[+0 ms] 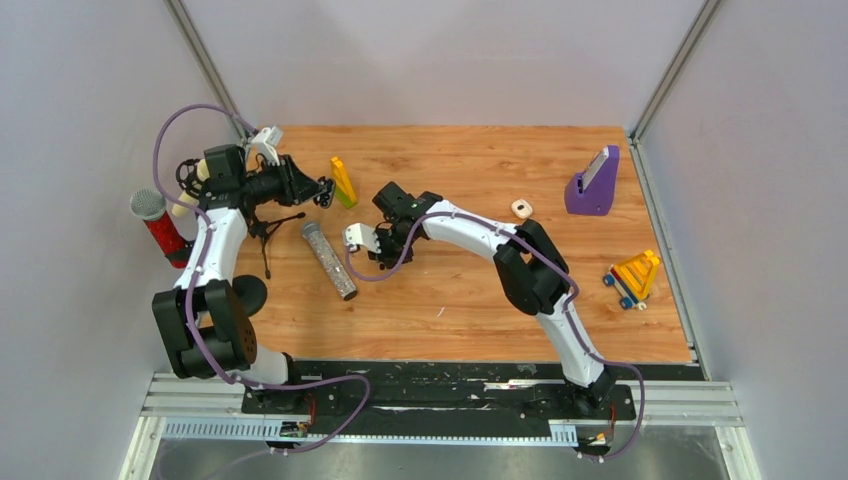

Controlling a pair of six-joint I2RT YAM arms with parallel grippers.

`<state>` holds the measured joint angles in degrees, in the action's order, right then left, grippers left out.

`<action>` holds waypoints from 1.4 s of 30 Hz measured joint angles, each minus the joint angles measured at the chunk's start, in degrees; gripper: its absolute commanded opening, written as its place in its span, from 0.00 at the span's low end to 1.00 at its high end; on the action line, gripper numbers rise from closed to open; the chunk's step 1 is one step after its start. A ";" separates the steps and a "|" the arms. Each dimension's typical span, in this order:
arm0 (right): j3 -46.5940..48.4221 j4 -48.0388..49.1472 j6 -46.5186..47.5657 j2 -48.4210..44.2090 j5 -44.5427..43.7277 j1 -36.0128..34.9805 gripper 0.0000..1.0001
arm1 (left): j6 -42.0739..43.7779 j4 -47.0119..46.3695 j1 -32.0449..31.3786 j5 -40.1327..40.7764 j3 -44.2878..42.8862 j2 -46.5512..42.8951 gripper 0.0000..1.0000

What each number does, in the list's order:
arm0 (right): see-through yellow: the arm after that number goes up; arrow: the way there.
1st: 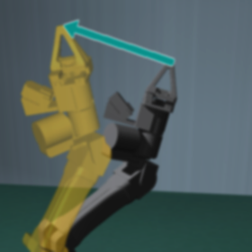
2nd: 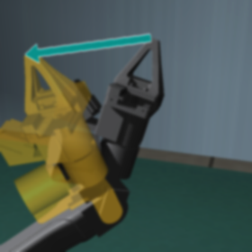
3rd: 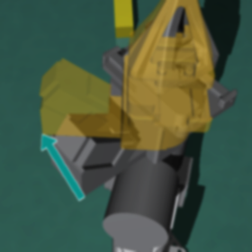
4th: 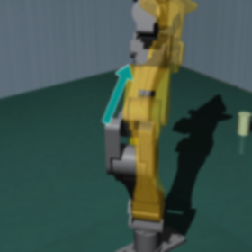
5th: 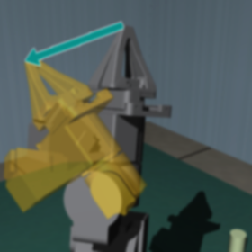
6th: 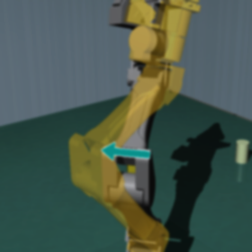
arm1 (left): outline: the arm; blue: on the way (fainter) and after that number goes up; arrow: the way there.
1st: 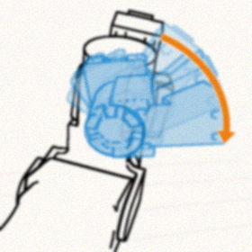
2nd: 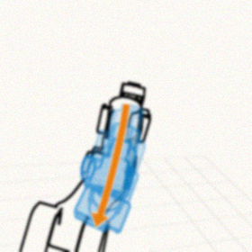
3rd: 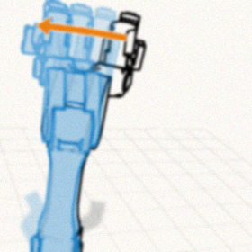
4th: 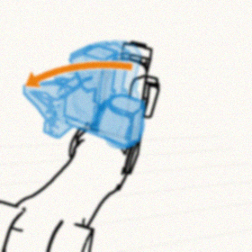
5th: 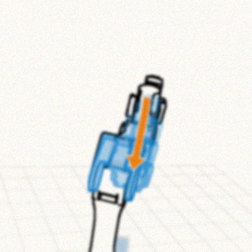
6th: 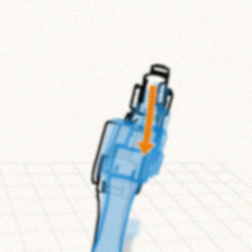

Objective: Insert the wireless bluetooth earbuds into the charging case
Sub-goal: Pick up the earbud from the center of the board, then place the earbud in the charging case.

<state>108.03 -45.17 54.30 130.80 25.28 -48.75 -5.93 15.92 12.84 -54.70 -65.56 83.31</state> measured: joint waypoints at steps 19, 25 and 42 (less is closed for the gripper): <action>-1.05 5.25 -33.64 -15.28 0.11 5.88 0.00 | -18.34 -4.90 -9.97 28.72 7.39 -0.02 0.15; -1.05 6.84 -41.51 -15.52 -0.63 6.16 0.00 | -23.74 -5.18 -18.10 32.70 5.31 0.37 0.16; 0.48 9.49 -58.88 -15.50 1.09 7.98 0.00 | -31.58 -5.99 -24.13 35.17 3.58 1.88 0.16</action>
<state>108.51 -35.68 -4.58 115.31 26.37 -40.77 -37.52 9.93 -11.29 -19.53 -61.98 85.19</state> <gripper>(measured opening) 0.033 0.326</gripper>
